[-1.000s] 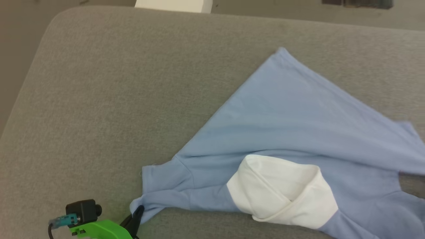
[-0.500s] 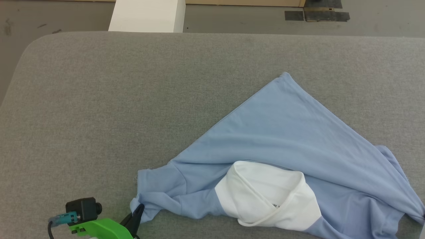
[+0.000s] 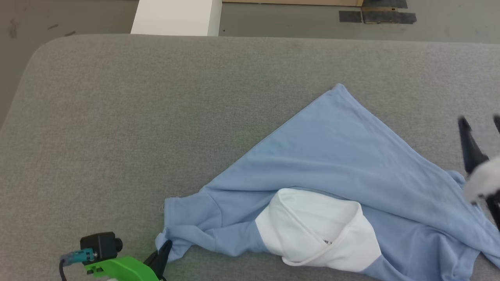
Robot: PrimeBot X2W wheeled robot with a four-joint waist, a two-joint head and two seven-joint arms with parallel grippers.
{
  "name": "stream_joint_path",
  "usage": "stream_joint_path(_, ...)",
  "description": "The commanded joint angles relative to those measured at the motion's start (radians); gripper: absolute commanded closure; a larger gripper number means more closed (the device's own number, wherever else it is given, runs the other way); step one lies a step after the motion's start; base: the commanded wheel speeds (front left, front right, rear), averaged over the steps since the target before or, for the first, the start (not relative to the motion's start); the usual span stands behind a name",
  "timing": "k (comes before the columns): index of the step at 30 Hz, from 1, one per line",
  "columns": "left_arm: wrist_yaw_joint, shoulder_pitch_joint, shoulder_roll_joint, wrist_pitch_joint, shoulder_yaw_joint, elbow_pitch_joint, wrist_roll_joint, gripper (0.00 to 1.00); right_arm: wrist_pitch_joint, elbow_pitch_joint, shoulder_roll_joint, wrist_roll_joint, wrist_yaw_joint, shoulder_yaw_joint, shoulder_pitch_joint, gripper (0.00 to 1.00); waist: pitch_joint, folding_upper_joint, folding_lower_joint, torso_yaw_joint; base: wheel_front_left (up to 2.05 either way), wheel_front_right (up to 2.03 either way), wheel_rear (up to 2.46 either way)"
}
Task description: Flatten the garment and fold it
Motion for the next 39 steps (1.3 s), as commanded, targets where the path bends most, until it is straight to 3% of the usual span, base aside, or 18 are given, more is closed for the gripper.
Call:
stream_joint_path(1,-0.007,-0.014,-0.002,-0.006,-0.002,0.004,-0.011,1.0,-0.05,0.011,-0.006,0.01,-0.002,0.035,-0.036,0.0,0.009,0.0,0.0,0.008,0.0,0.0,0.0)
stream_joint_path(6,-0.01,-0.033,-0.005,-0.015,-0.006,0.012,-0.008,1.0,-0.228,0.145,-0.026,0.062,-0.002,0.23,-0.204,0.0,0.039,0.0,0.0,0.033,0.0,0.0,0.0)
stream_joint_path(13,-0.022,-0.07,-0.018,-0.026,-0.023,0.022,-0.006,1.0,-0.209,0.39,-0.069,0.137,-0.002,0.448,-0.442,0.0,0.095,0.0,0.0,0.081,0.0,0.0,0.0)
stream_joint_path(22,-0.039,-0.114,-0.038,-0.045,-0.046,0.053,-0.005,1.0,0.111,0.671,-0.07,0.188,-0.002,0.543,-0.665,0.0,0.16,0.0,0.0,0.151,0.0,0.0,0.0)
stream_joint_path(33,-0.057,-0.152,-0.057,-0.065,-0.071,0.087,-0.004,1.0,0.407,0.812,-0.074,0.149,-0.002,0.555,-0.773,0.0,0.21,0.0,0.0,0.2,0.0,0.0,0.0)
stream_joint_path(34,-0.058,-0.153,-0.058,-0.067,-0.072,0.09,-0.004,1.0,0.431,0.818,-0.075,0.143,-0.002,0.555,-0.774,0.06,0.212,0.0,0.0,0.202,0.0,0.0,0.0)
stream_joint_path(35,-0.058,-0.154,-0.059,-0.068,-0.072,0.091,-0.004,1.0,0.445,0.82,-0.076,0.141,-0.002,0.554,-0.774,0.53,0.212,0.0,0.0,0.203,0.0,0.0,0.0)
stream_joint_path(36,-0.058,-0.154,-0.059,-0.069,-0.073,0.093,-0.004,1.0,0.461,0.82,-0.076,0.139,-0.002,0.554,-0.772,0.69,0.213,0.0,0.0,0.203,0.0,0.0,0.0)
stream_joint_path(37,-0.058,-0.154,-0.059,-0.07,-0.072,0.094,-0.004,1.0,0.471,0.818,-0.077,0.138,-0.002,0.555,-0.77,0.99,0.212,0.0,0.0,0.203,0.0,0.0,0.0)
stream_joint_path(39,-0.056,-0.152,-0.058,-0.072,-0.071,0.097,-0.003,1.0,0.478,0.808,-0.08,0.136,-0.002,0.556,-0.762,1.0,0.208,0.0,0.0,0.199,0.0,0.0,0.0)
